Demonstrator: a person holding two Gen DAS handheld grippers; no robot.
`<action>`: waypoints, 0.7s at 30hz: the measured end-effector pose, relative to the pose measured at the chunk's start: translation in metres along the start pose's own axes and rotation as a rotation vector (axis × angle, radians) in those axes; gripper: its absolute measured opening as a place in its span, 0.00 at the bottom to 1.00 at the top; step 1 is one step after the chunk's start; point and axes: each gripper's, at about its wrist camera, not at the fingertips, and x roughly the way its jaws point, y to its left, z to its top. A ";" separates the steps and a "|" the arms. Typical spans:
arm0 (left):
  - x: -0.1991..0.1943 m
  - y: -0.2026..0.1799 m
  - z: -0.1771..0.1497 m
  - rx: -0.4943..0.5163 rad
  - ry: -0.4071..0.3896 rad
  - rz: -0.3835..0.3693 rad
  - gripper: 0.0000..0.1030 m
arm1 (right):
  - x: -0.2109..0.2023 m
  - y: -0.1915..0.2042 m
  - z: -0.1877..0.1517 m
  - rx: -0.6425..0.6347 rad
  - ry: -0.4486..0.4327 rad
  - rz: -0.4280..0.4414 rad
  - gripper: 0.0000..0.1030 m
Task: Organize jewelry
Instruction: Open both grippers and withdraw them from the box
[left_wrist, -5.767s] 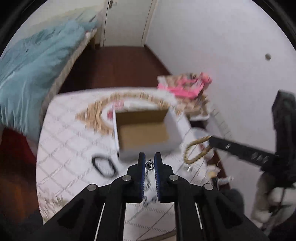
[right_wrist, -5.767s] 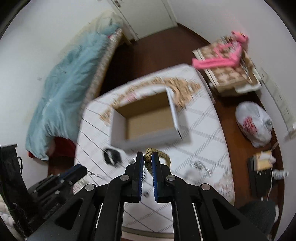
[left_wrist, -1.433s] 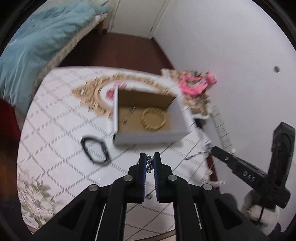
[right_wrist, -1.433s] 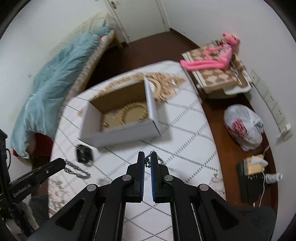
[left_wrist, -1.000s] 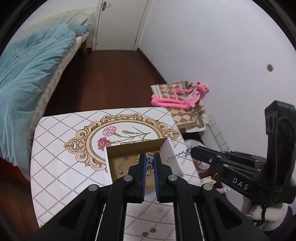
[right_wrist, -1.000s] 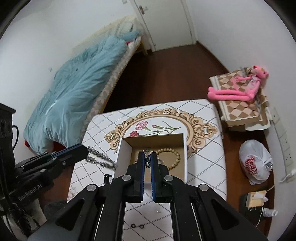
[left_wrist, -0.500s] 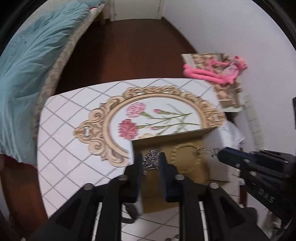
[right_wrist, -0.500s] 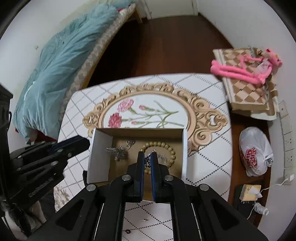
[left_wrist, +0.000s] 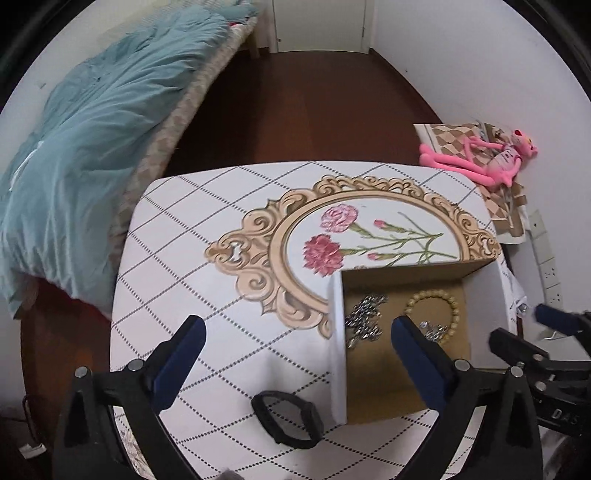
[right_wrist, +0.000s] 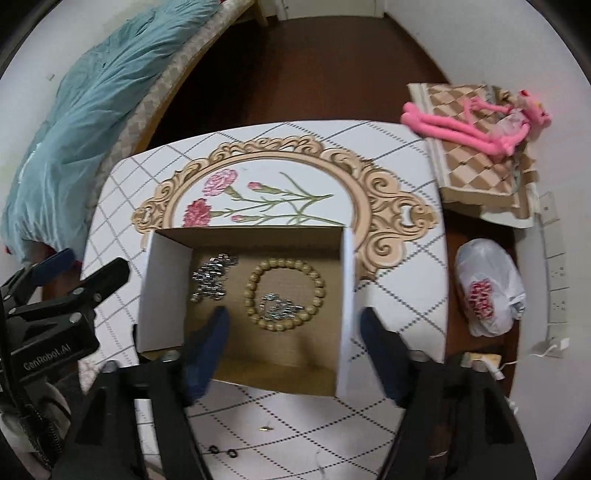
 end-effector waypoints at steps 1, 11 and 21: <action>0.000 0.001 -0.005 -0.007 0.000 0.001 0.99 | -0.001 0.001 -0.003 -0.003 -0.011 -0.022 0.88; -0.009 -0.001 -0.042 -0.040 0.010 0.004 0.99 | -0.001 -0.007 -0.039 0.027 -0.024 -0.144 0.95; -0.055 -0.013 -0.062 -0.027 -0.066 -0.002 0.99 | -0.044 -0.005 -0.068 0.037 -0.132 -0.154 0.95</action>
